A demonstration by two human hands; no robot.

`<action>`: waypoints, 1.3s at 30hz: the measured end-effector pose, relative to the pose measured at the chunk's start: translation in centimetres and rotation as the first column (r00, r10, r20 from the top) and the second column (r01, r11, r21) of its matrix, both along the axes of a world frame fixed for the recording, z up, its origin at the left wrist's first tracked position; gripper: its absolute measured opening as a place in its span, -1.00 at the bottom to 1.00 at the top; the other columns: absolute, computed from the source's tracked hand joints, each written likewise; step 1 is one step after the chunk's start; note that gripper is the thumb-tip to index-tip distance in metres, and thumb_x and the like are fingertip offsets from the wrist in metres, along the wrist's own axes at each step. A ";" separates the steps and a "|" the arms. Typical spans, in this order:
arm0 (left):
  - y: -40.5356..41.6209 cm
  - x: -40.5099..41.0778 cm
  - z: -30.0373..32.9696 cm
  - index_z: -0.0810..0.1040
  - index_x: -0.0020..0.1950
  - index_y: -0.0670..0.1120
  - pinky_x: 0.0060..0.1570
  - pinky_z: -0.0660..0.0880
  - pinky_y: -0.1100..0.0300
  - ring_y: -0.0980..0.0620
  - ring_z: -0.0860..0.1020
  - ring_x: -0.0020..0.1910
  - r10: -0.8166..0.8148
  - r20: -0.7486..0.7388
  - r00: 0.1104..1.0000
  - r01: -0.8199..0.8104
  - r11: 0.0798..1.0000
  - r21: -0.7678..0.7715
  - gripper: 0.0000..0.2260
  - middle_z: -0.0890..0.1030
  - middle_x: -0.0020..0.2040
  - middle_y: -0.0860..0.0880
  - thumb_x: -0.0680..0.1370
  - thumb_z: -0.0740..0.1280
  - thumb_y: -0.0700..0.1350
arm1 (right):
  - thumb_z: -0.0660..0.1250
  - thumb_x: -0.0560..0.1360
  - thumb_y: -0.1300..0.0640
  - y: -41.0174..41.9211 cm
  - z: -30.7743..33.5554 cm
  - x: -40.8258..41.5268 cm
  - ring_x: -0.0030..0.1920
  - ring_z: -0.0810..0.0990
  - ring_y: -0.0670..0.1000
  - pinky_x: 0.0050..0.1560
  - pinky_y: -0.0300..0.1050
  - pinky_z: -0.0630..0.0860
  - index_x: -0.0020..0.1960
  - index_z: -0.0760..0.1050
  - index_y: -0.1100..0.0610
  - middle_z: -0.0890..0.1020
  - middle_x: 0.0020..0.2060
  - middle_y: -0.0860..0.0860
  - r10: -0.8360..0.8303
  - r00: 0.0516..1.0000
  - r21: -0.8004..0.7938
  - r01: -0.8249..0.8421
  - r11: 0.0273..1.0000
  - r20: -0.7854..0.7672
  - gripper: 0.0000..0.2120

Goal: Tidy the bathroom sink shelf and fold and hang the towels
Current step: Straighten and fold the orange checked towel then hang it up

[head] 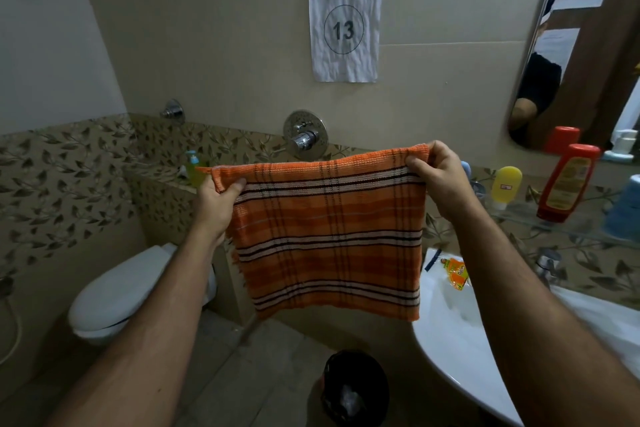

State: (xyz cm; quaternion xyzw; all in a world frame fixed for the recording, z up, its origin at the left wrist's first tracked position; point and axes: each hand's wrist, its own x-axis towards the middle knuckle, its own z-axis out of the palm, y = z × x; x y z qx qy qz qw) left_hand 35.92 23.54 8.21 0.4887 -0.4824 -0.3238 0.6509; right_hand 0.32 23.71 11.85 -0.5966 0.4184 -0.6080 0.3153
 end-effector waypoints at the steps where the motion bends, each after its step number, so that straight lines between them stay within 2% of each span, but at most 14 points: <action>1: 0.1 -0.1 0.0 0.54 -0.04 0.04 0.12 0.56 -0.14 -0.10 0.63 0.03 -0.006 -0.019 1.000 0.006 1.000 -0.012 -0.90 0.64 -0.05 -0.04 0.57 0.36 -0.18 | 0.31 0.56 0.33 0.1 0.1 0.0 -0.26 0.63 -0.07 -0.23 -0.16 0.62 -0.10 0.39 0.10 0.59 -0.23 0.04 0.020 0.998 0.007 -0.020 1.000 0.051 -0.83; 4: 0.2 -0.9 1.0 0.44 0.04 0.05 0.05 0.57 -0.06 -0.01 0.61 -0.03 -0.075 -0.137 0.988 0.063 0.994 -0.090 -0.79 0.60 -0.03 -0.02 0.57 0.34 -0.25 | 0.33 0.53 0.37 -0.3 1.9 -0.3 -0.35 0.63 -0.06 -0.34 -0.13 0.62 -0.04 0.34 0.11 0.62 -0.33 0.00 0.059 0.967 -0.006 -0.059 0.998 0.249 -0.78; 6: -0.1 -1.5 2.5 0.35 0.15 0.00 -0.04 0.59 0.07 0.05 0.60 -0.03 -0.108 -0.214 0.971 0.077 0.986 -0.150 -0.72 0.57 0.02 -0.02 0.56 0.34 -0.28 | 0.39 0.51 0.29 -0.4 4.0 -1.5 -0.29 0.68 -0.02 -0.32 -0.07 0.65 0.13 0.34 0.21 0.68 -0.26 0.03 0.140 0.936 -0.040 -0.135 0.990 0.324 -0.72; 9: -1.4 -2.3 3.9 0.27 0.30 -0.06 -0.21 0.58 0.19 0.07 0.60 -0.06 -0.048 -0.297 0.954 0.012 0.992 -0.122 -0.59 0.56 0.04 -0.02 0.54 0.37 -0.26 | 0.62 0.26 0.01 0.3 4.3 -3.1 0.03 0.69 0.14 -0.03 0.06 0.66 0.29 0.42 0.32 0.67 0.07 0.19 0.466 0.877 0.161 -0.479 0.863 0.116 -0.26; 11: -2.2 -2.9 3.7 0.28 0.37 -0.06 -0.28 0.55 0.27 0.09 0.58 -0.08 -0.014 -0.298 0.955 -0.001 0.999 -0.053 -0.51 0.56 0.04 -0.02 0.52 0.40 -0.26 | 0.70 0.05 -0.07 0.7 0.3 -3.2 0.04 0.69 0.10 0.05 0.01 0.65 0.18 0.55 0.22 0.70 0.06 0.13 0.517 0.856 0.379 -0.477 0.793 -0.003 -0.21; 16: -3.4 -0.8 1.0 0.37 0.39 -0.12 -0.22 0.56 0.13 -0.08 0.59 0.06 0.016 -0.217 0.976 0.030 0.978 0.207 -0.44 0.55 0.23 -0.16 0.45 0.48 -0.24 | 0.51 0.33 0.15 0.1 -3.5 -3.0 0.19 0.59 0.29 0.16 0.09 0.59 0.26 0.51 0.27 0.59 0.21 0.30 0.320 0.941 0.461 -0.333 0.822 0.109 -0.47; 22: -3.7 0.9 4.3 0.43 0.37 -0.19 -0.34 0.61 -0.01 -0.18 0.65 -0.10 -0.098 -0.215 0.972 0.162 0.940 0.301 -0.48 0.60 0.16 -0.27 0.44 0.49 -0.21 | 0.33 0.39 0.16 0.1 1.4 -2.6 -0.20 0.72 0.08 -0.15 -0.08 0.67 0.19 0.53 0.22 0.71 -0.09 0.16 0.309 0.909 0.477 -0.411 0.777 0.279 -0.62; 27: -2.7 1.5 6.0 0.40 0.40 -0.23 -0.39 0.61 0.04 -0.08 0.68 -0.25 -0.225 -0.261 0.939 0.285 0.932 0.223 -0.44 0.67 -0.06 -0.20 0.43 0.47 -0.18 | 0.64 0.13 0.12 0.0 3.3 -2.0 -0.23 0.72 0.11 -0.24 -0.03 0.67 0.24 0.52 0.26 0.71 -0.12 0.20 0.372 0.854 0.433 -0.508 0.744 0.363 -0.27; 30: -2.1 2.1 6.2 0.51 0.33 -0.20 -0.21 0.63 0.04 -0.07 0.70 -0.07 -0.402 -0.342 0.850 0.446 0.893 0.061 -0.40 0.70 0.02 -0.16 0.44 0.38 0.18 | 0.65 0.07 0.14 -0.4 4.5 -1.2 -0.26 0.72 0.08 -0.24 -0.05 0.67 0.13 0.57 0.27 0.72 -0.18 0.16 0.358 0.830 0.394 -0.528 0.753 0.428 -0.34; 32: -1.0 0.9 3.4 0.60 0.22 -0.13 -0.08 0.62 0.04 -0.08 0.67 0.03 -0.412 -0.399 0.819 0.498 0.856 0.138 -0.30 0.67 0.11 -0.12 0.53 0.01 0.39 | 0.47 0.34 0.18 -0.8 4.4 -0.1 -0.23 0.72 0.08 -0.14 -0.04 0.67 0.13 0.57 0.25 0.72 -0.17 0.14 0.321 0.835 0.396 -0.507 0.766 0.447 -0.62; 34: -0.5 0.3 -1.9 0.49 0.34 -0.16 0.14 0.48 -0.02 -0.16 0.58 0.14 -0.317 -0.520 0.793 0.508 0.816 0.277 -0.19 0.56 0.27 -0.16 0.51 -0.13 0.43 | 0.26 0.56 0.21 -1.2 3.2 0.9 -0.23 0.71 0.08 -0.12 -0.06 0.66 0.13 0.57 0.24 0.72 -0.19 0.13 0.244 0.873 0.462 -0.438 0.771 0.422 -0.79; 36: -0.5 -0.1 -6.4 0.31 0.49 -0.23 0.37 0.28 -0.12 -0.30 0.41 0.36 -0.484 -0.619 0.618 0.724 0.658 0.208 -0.03 0.35 0.45 -0.29 0.42 -0.06 0.52 | 0.19 0.61 0.22 -1.9 1.3 1.2 -0.27 0.71 0.07 -0.19 -0.09 0.63 0.08 0.54 0.26 0.72 -0.25 0.13 0.191 0.912 0.552 -0.375 0.745 0.363 -0.81; 38: 0.0 -0.3 -7.9 0.46 0.37 -0.29 0.21 0.48 -0.16 -0.31 0.49 0.30 -0.492 -0.710 0.504 0.804 0.567 0.178 -0.05 0.47 0.33 -0.34 0.39 0.06 0.51 | 0.18 0.61 0.22 -2.3 -0.7 0.8 -0.31 0.69 0.07 -0.19 -0.10 0.58 0.00 0.53 0.28 0.70 -0.30 0.13 0.116 0.927 0.625 -0.329 0.708 0.356 -0.82; 39: -0.2 -0.2 -8.3 0.58 0.24 -0.30 0.02 0.59 -0.11 -0.27 0.59 0.16 -0.509 -0.660 0.553 0.783 0.589 0.202 -0.17 0.58 0.20 -0.33 0.39 0.18 0.43 | 0.17 0.61 0.22 -2.5 -1.4 0.4 -0.34 0.68 0.07 -0.23 -0.11 0.59 -0.04 0.52 0.28 0.69 -0.33 0.13 0.090 0.928 0.641 -0.317 0.699 0.361 -0.81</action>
